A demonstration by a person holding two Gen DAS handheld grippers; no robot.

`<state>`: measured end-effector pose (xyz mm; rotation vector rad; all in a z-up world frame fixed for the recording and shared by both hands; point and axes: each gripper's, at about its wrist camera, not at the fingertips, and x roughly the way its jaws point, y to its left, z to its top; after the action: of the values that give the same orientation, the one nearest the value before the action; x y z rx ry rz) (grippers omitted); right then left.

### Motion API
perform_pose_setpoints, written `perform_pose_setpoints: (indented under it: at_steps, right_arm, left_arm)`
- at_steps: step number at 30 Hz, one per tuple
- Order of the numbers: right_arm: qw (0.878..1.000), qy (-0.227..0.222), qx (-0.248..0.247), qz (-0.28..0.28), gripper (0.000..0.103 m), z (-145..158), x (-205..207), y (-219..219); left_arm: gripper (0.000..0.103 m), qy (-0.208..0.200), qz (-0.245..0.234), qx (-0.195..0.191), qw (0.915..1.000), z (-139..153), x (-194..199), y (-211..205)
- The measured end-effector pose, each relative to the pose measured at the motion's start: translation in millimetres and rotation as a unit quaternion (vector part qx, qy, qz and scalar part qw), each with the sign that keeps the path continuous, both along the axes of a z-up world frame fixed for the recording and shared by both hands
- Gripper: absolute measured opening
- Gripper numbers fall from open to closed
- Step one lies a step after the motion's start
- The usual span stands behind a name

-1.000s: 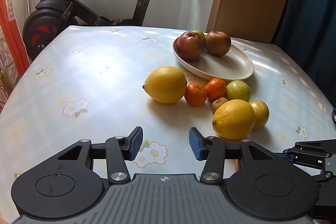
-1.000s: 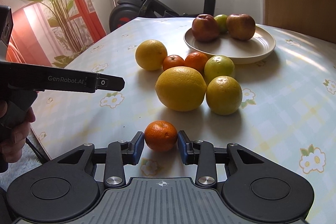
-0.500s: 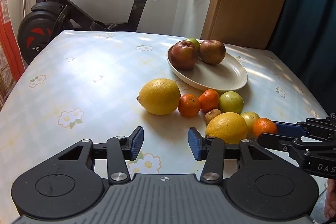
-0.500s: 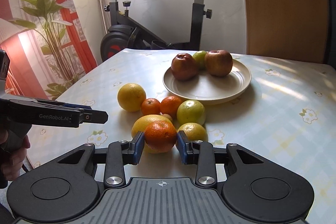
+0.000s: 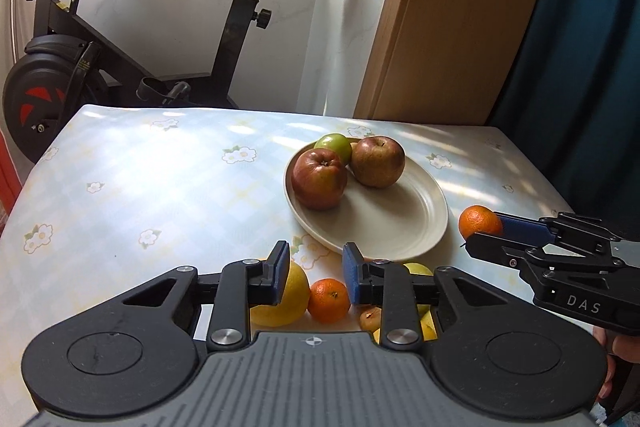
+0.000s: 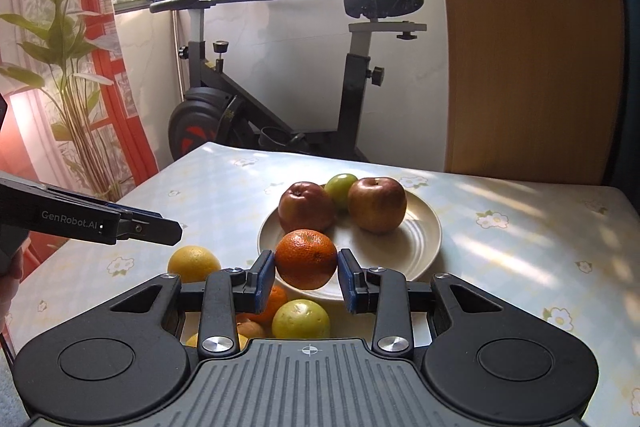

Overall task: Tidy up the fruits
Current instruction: 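Grasp a tangerine with the right tool while the left tool grasps another tangerine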

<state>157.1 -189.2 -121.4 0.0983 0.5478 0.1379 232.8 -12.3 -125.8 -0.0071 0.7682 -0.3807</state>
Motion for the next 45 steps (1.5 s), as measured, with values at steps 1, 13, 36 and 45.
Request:
perform_pose_setpoints:
  at_steps: [1,13,36,45]
  right_arm:
    - [1.000,0.005,0.000,0.000,0.031,-3.8,2.3,-1.7]
    - [0.999,0.027,0.032,-0.008,0.031,-36.4,-3.0,-14.2]
    - [0.999,0.026,0.040,-0.017,0.031,-39.6,-10.6,-15.8]
    - [0.999,0.019,0.031,-0.014,0.031,-34.1,-15.5,-12.4]
  left_arm:
    - [0.024,0.011,-0.007,-0.001,0.9999,-4.3,3.2,-4.0]
    - [0.022,0.087,-0.009,-0.051,0.9949,-43.9,42.8,-20.1]
    - [0.021,0.105,0.002,-0.058,0.9928,-51.9,6.6,-5.2]
    - [0.035,0.124,0.050,-0.078,0.9879,-53.8,-14.7,28.7]
